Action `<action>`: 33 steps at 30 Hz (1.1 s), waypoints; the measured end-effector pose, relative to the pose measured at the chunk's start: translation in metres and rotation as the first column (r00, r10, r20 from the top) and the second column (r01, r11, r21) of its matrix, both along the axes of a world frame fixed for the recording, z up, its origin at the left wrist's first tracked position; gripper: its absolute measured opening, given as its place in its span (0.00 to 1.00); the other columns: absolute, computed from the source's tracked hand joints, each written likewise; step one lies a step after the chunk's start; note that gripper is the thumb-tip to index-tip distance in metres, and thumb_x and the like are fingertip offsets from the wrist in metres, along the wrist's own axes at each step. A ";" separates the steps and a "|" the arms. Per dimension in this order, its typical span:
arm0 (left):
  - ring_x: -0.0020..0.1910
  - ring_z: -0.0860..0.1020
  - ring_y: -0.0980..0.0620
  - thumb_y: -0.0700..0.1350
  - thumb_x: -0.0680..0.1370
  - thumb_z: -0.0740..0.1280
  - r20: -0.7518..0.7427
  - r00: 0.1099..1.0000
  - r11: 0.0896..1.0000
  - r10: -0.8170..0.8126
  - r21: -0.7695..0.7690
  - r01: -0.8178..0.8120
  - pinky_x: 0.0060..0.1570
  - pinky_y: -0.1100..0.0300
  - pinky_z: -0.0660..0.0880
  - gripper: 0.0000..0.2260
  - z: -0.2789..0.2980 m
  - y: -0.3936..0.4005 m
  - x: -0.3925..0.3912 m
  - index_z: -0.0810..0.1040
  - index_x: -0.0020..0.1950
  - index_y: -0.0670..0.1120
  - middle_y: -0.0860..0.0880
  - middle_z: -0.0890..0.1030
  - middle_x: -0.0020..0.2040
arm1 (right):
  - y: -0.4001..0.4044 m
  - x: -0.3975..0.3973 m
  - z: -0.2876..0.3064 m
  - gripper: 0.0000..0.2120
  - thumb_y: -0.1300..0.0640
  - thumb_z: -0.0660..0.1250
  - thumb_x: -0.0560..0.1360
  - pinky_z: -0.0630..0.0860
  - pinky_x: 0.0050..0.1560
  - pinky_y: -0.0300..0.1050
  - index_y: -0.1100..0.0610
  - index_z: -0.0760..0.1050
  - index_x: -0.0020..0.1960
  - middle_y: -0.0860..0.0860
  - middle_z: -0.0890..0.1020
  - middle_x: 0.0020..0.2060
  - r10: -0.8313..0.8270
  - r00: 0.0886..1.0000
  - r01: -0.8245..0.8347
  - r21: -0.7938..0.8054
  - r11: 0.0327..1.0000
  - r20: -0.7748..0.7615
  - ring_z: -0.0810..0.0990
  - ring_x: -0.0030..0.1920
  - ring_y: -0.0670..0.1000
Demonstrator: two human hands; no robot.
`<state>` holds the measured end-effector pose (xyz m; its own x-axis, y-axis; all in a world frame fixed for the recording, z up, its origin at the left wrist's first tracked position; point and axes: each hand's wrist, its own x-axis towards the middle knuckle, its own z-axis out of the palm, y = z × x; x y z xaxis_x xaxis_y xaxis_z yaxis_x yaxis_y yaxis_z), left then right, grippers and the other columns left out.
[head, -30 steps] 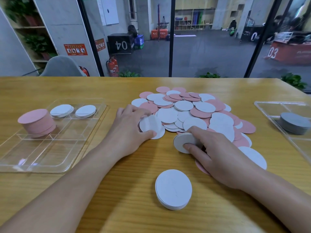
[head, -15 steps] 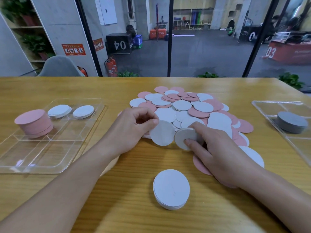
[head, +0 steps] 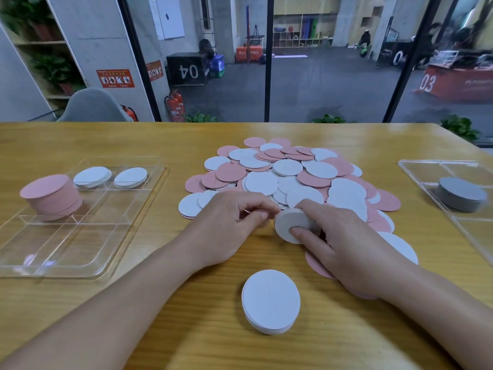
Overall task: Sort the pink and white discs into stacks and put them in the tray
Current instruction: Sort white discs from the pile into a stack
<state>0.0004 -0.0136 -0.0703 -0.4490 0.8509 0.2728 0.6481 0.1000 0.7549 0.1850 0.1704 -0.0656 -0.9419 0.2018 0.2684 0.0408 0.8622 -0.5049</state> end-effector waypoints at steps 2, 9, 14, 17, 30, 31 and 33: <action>0.63 0.83 0.59 0.41 0.87 0.69 -0.115 0.992 0.998 0.060 -0.007 -0.062 0.65 0.57 0.79 0.13 -0.001 0.001 -0.004 0.88 0.63 0.56 0.64 0.86 0.59 | 0.000 0.000 0.001 0.13 0.44 0.63 0.85 0.65 0.37 0.42 0.46 0.66 0.45 0.43 0.76 0.38 0.002 1.000 -0.002 0.005 1.000 0.010 0.73 0.44 0.45; 0.79 0.67 0.56 0.39 0.89 0.60 -0.372 0.927 0.977 -0.041 -0.211 -0.041 0.80 0.51 0.66 0.22 0.006 0.043 -0.015 0.78 0.78 0.60 0.60 0.75 0.79 | 0.009 0.002 0.009 0.13 0.46 0.65 0.85 0.65 0.36 0.39 0.33 0.67 0.45 0.33 0.79 0.38 0.036 0.997 -0.035 -0.030 0.999 0.066 0.75 0.40 0.42; 0.79 0.63 0.52 0.46 0.91 0.58 -0.434 0.883 0.939 -0.178 -0.343 0.022 0.78 0.50 0.61 0.22 0.012 0.059 -0.004 0.72 0.81 0.67 0.62 0.70 0.83 | 0.011 0.003 0.012 0.16 0.49 0.66 0.85 0.68 0.41 0.35 0.26 0.70 0.63 0.36 0.80 0.39 0.075 0.996 -0.073 -0.035 0.997 0.038 0.77 0.43 0.41; 0.71 0.69 0.52 0.50 0.88 0.64 -0.475 0.875 0.968 -0.094 -0.249 -0.031 0.70 0.54 0.65 0.15 0.010 0.052 0.001 0.82 0.72 0.61 0.60 0.81 0.71 | 0.010 0.002 0.013 0.23 0.50 0.66 0.85 0.69 0.41 0.34 0.19 0.66 0.50 0.28 0.78 0.39 0.082 0.995 -0.080 -0.034 0.996 0.053 0.77 0.42 0.39; 0.47 0.75 0.58 0.48 0.80 0.78 -0.166 0.964 0.972 0.209 -0.070 -0.223 0.48 0.72 0.70 0.18 0.002 0.027 -0.013 0.82 0.69 0.60 0.57 0.77 0.54 | 0.017 0.003 0.006 0.13 0.47 0.66 0.85 0.69 0.37 0.40 0.46 0.67 0.44 0.41 0.78 0.37 0.030 0.998 -0.025 -0.069 0.997 0.059 0.73 0.36 0.46; 0.45 0.76 0.57 0.48 0.81 0.78 -0.129 0.968 0.973 0.216 -0.057 -0.225 0.46 0.71 0.71 0.12 0.004 0.024 -0.015 0.85 0.63 0.59 0.55 0.79 0.52 | 0.017 0.003 0.005 0.13 0.47 0.66 0.85 0.69 0.36 0.40 0.46 0.67 0.44 0.41 0.78 0.37 0.028 0.998 -0.024 -0.068 0.997 0.061 0.73 0.35 0.46; 0.41 0.77 0.55 0.47 0.82 0.76 -0.044 0.979 0.979 0.201 -0.023 -0.202 0.43 0.66 0.74 0.03 0.009 0.019 -0.021 0.87 0.52 0.55 0.54 0.83 0.47 | 0.017 0.003 0.004 0.14 0.47 0.66 0.85 0.69 0.36 0.40 0.47 0.67 0.44 0.40 0.78 0.36 0.021 0.998 -0.017 -0.068 0.998 0.063 0.73 0.35 0.46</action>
<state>-0.0210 0.0059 -0.0615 -0.6006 0.7515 0.2731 0.6434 0.2515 0.7231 0.1880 0.1879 -0.0611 -0.9606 0.1990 0.1940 0.0586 0.8273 -0.5587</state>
